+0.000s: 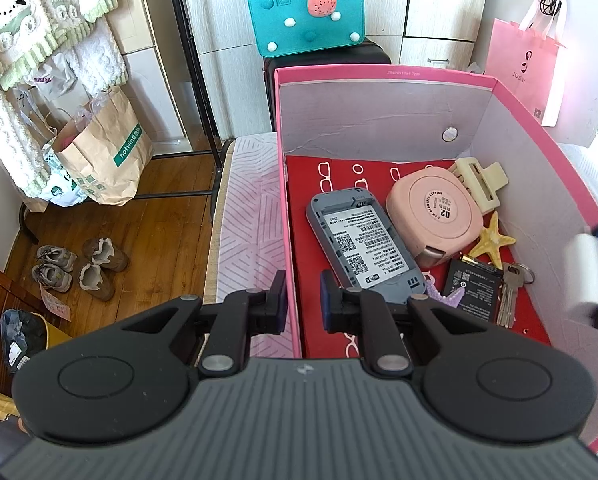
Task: Organize rigid objects
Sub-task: 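Carry the white charger into the box beside the keys and release, then move the right tool back and grasp the black phone case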
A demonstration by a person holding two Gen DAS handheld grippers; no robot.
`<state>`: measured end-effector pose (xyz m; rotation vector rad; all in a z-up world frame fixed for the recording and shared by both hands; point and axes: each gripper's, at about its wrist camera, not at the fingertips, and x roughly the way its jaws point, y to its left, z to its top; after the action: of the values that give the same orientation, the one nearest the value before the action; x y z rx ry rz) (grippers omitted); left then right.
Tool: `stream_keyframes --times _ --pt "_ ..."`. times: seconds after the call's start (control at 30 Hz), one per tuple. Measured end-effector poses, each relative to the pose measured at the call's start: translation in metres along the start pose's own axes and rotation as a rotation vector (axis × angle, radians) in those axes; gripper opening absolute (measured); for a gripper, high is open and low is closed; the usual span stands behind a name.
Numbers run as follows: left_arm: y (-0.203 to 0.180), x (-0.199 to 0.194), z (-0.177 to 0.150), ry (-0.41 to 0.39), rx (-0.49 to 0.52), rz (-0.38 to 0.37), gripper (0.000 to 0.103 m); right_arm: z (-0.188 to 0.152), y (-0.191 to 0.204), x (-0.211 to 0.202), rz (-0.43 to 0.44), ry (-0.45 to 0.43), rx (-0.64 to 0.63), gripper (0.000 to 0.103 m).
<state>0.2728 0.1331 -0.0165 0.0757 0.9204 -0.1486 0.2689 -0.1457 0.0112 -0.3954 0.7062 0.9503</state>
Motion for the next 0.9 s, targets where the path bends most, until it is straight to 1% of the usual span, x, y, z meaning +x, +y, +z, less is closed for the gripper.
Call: stream_keyframes --times 0.07,0.17,0.23,0.37,0.43,0.47,0.53,0.6,0.77,0.9 --pt "0.001 -0.001 0.000 0.001 0.005 0.002 0.014 0.007 -0.004 0.013 0.044 0.069 -0.016 0.045" --pt "-0.001 -0.001 0.000 0.000 0.001 0.001 0.014 0.009 0.004 0.025 0.091 0.137 -0.074 0.045" --pt "0.000 -0.002 0.000 -0.001 -0.002 -0.003 0.014 0.007 0.010 0.032 0.074 0.166 -0.098 0.045" --pt "0.000 -0.002 0.000 -0.002 -0.003 -0.006 0.014 0.003 0.014 0.041 0.010 0.200 -0.097 0.045" --pt "0.001 -0.002 0.000 -0.004 -0.007 -0.007 0.014 0.002 0.012 0.039 -0.005 0.185 -0.073 0.045" --pt "0.001 -0.002 0.000 -0.005 -0.006 -0.007 0.014 0.003 0.010 0.036 0.004 0.176 -0.059 0.045" --pt "0.001 -0.002 0.000 -0.003 -0.003 -0.006 0.014 0.004 0.005 0.025 0.027 0.138 -0.027 0.045" --pt "0.001 -0.002 0.001 -0.003 -0.005 -0.007 0.014 0.005 -0.002 0.013 0.021 0.098 0.018 0.045" --pt "0.000 -0.002 0.001 -0.004 -0.004 -0.007 0.014 -0.003 -0.028 -0.023 -0.045 0.002 0.168 0.046" --pt "0.000 -0.001 0.002 -0.005 -0.011 -0.011 0.014 -0.024 -0.063 -0.052 -0.101 -0.060 0.325 0.047"
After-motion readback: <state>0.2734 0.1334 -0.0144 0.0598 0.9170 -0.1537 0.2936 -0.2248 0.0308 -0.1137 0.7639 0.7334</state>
